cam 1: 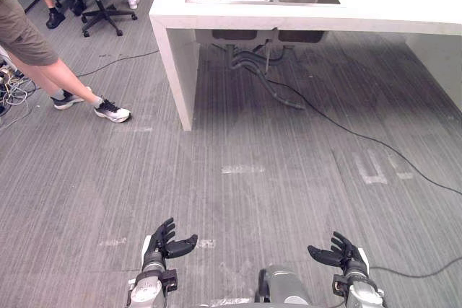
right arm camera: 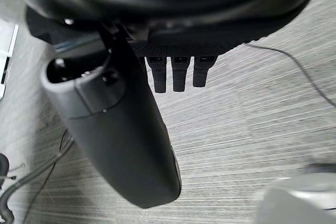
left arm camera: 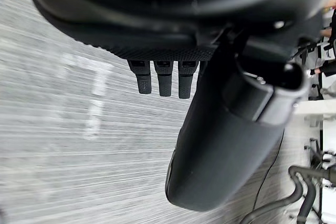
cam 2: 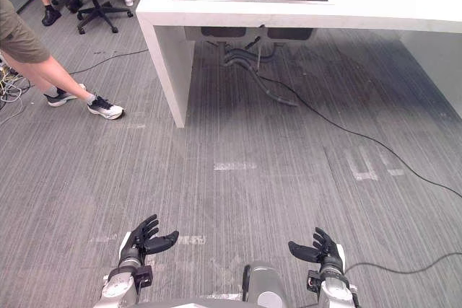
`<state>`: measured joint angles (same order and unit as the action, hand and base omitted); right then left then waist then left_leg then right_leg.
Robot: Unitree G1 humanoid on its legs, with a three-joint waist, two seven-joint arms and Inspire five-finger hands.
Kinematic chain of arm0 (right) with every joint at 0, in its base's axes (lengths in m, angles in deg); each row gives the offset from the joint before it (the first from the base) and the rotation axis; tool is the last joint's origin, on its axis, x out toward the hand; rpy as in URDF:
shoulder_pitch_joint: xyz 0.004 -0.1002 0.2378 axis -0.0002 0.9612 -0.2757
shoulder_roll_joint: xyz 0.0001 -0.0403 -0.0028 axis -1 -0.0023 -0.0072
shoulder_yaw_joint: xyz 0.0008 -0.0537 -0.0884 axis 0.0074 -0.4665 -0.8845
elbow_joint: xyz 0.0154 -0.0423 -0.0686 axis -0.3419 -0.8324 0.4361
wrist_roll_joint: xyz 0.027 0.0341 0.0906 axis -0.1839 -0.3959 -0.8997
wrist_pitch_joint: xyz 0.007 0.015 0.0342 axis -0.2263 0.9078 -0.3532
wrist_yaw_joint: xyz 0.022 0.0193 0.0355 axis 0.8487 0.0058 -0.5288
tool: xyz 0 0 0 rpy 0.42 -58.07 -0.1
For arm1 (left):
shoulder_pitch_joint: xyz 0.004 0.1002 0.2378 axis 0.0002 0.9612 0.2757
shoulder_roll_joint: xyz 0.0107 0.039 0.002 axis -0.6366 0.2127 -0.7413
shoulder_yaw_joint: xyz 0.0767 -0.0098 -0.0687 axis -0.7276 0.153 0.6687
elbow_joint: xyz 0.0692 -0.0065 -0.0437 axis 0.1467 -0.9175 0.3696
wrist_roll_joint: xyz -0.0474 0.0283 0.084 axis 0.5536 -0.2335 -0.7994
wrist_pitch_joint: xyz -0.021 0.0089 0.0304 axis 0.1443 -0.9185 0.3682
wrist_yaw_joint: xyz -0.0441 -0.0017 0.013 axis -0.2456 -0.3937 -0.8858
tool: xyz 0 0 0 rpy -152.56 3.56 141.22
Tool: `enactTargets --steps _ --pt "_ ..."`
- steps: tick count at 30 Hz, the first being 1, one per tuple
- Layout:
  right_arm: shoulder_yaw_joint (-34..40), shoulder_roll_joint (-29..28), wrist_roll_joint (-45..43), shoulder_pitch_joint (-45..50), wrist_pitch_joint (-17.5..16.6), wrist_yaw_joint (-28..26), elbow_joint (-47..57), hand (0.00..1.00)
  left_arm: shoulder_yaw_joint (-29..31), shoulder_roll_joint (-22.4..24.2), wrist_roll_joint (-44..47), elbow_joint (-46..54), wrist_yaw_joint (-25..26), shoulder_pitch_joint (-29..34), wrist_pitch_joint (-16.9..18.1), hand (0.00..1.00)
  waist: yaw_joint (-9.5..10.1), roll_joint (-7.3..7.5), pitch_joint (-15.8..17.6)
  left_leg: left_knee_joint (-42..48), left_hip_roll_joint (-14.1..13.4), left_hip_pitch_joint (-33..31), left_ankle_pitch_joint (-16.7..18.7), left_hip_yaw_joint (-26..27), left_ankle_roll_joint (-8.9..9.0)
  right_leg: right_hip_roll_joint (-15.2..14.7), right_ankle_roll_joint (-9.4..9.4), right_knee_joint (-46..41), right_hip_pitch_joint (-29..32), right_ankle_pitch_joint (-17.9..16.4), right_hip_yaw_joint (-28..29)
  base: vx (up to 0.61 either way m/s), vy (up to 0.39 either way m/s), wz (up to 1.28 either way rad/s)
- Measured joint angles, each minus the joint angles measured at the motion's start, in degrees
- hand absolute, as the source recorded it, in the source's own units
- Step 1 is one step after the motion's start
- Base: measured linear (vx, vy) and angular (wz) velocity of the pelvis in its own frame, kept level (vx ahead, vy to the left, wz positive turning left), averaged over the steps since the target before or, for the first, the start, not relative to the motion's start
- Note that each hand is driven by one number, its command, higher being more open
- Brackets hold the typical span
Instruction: Walk over to the sink, pick up the cup, carry it to the dishwasher, place the cup inside the dishwasher, then close the dishwasher door
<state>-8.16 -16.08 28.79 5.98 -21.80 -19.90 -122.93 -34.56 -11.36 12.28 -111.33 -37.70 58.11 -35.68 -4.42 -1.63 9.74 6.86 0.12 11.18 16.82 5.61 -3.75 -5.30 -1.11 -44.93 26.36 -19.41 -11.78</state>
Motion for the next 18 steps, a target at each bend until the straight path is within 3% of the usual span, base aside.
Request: enactTargets --steps 1,2,3,4,5,6,7,8,9,10,11,13,14,16,18 --pt "-0.2 0.5 0.0 -0.4 0.0 0.0 0.0 0.90 0.0 0.1 0.0 -0.1 0.0 -0.7 0.0 0.90 -0.44 -0.97 0.6 -0.2 -1.3 0.5 0.0 -0.7 0.01 0.6 0.37 3.2 1.3 0.9 -0.9 0.50 -0.100 0.60" --pt "-0.6 1.4 0.0 -1.0 0.0 0.0 0.0 0.90 0.0 -0.1 0.0 -0.1 0.1 -1.6 0.0 0.90 -1.19 -1.85 1.3 -0.1 -2.8 1.5 -0.3 -1.4 0.86 1.6 0.12 11.0 3.4 4.8 -1.8 0.56 -0.113 0.46" --pt "-1.0 2.0 0.0 -0.8 0.0 0.0 0.2 0.90 0.1 -0.5 0.0 -0.1 0.4 -1.7 0.2 0.90 -1.20 -1.53 1.1 -0.1 -3.2 3.6 0.0 -1.5 3.01 2.4 0.92 20.7 3.7 12.3 -1.5 0.61 -0.130 0.38" --pt "-1.0 2.1 0.0 -0.3 -0.1 0.1 0.4 0.90 0.1 -0.9 0.0 -0.1 0.6 -1.5 0.2 0.90 -1.24 -0.80 0.8 0.0 -3.0 5.0 0.7 -1.6 4.13 2.3 1.74 24.1 3.4 16.1 -1.1 0.74 -0.193 0.40" --pt "-0.9 2.4 0.0 0.8 -0.1 0.1 0.4 0.90 0.2 -1.4 0.0 -1.0 0.9 -1.5 0.4 0.90 -1.61 0.69 0.1 1.0 -2.3 8.1 2.2 -1.9 6.29 1.0 6.70 22.0 4.0 22.8 -0.2 0.89 -0.270 0.38" --pt "-0.8 2.8 0.0 -0.7 0.4 0.5 -0.5 0.90 0.5 -0.7 0.2 -2.5 1.3 -3.0 0.2 0.90 -2.18 -1.11 0.2 5.7 -4.7 6.9 1.4 -1.9 7.99 1.4 7.38 15.4 4.7 17.3 -1.4 0.88 -0.288 0.39" --pt "-0.8 2.8 0.0 -1.1 0.5 0.5 -0.5 0.90 0.5 -0.6 0.2 -2.5 1.3 -3.3 0.3 0.90 -2.45 -1.31 0.3 9.0 -5.0 5.6 -0.3 -1.6 8.55 1.5 7.60 13.9 4.5 15.6 -2.0 0.82 -0.303 0.19" --pt "-1.0 2.4 0.0 -1.9 0.5 0.2 -0.5 0.90 0.5 -0.3 0.6 -2.3 1.3 -3.9 0.4 0.90 -2.39 -1.58 0.8 19.1 -6.5 2.0 -6.0 -1.1 8.97 2.4 8.04 14.4 1.3 12.7 -2.4 0.55 -0.231 0.13" --pt "-1.0 2.1 0.0 -2.2 0.5 0.2 -0.5 0.90 0.5 0.1 0.9 -2.3 1.3 -4.0 0.4 0.90 -2.25 -1.74 1.0 26.0 -7.8 -0.7 -10.7 -1.1 10.00 3.2 8.11 16.1 -1.5 11.9 -2.5 0.56 -0.230 0.03" --pt "-1.2 1.6 -0.1 -2.5 0.4 0.2 -0.5 0.90 0.5 0.8 1.2 -1.7 1.1 -3.9 0.4 0.90 -1.37 -2.24 1.5 41.1 -11.0 -6.0 -11.1 -0.5 11.87 5.4 8.45 20.9 -8.0 11.4 -2.9 0.67 -0.255 -0.06" --pt "-2.1 1.4 -0.5 -2.7 0.1 0.2 -0.5 0.90 0.5 1.1 1.5 -0.4 1.0 -3.8 0.4 0.90 -0.67 -1.94 2.1 54.4 -14.5 -11.1 -9.1 2.1 10.60 7.2 8.68 25.8 -15.0 11.3 -2.9 0.63 -0.227 -0.09" --pt "-2.7 1.4 -0.6 -3.2 -1.4 0.4 -0.5 0.90 0.5 1.9 2.4 3.1 1.0 -3.3 0.5 0.90 0.54 -1.03 2.9 62.6 -17.1 -18.0 -6.2 6.1 7.78 8.0 8.83 32.6 -24.0 11.2 -1.9 0.62 -0.189 -0.11" --pt "-2.6 1.6 -0.6 -3.6 -1.9 0.7 -0.4 0.90 0.5 2.4 2.8 6.7 1.1 -2.7 0.5 0.90 0.86 -0.56 3.2 61.2 -17.2 -22.7 -4.8 7.8 6.51 8.3 8.82 36.4 -28.3 11.2 -1.3 0.52 -0.119 -0.13" --pt "-2.5 1.5 -0.6 -4.4 -1.9 1.2 -0.5 0.90 0.5 2.4 3.4 12.0 1.4 -2.4 0.5 0.90 2.06 -0.69 3.7 54.0 -15.6 -27.7 -3.2 9.4 5.88 8.4 8.72 39.9 -32.2 11.1 -0.4 0.50 -0.039 -0.18" --pt "-2.6 1.4 -0.6 -4.9 -1.8 1.3 -0.6 0.90 0.5 2.5 3.4 21.2 2.5 -2.3 0.7 0.90 3.72 -0.06 4.4 32.6 -9.7 -32.4 -2.8 9.2 6.26 7.1 7.42 43.0 -36.1 9.8 1.2 0.56 0.040 -0.33"
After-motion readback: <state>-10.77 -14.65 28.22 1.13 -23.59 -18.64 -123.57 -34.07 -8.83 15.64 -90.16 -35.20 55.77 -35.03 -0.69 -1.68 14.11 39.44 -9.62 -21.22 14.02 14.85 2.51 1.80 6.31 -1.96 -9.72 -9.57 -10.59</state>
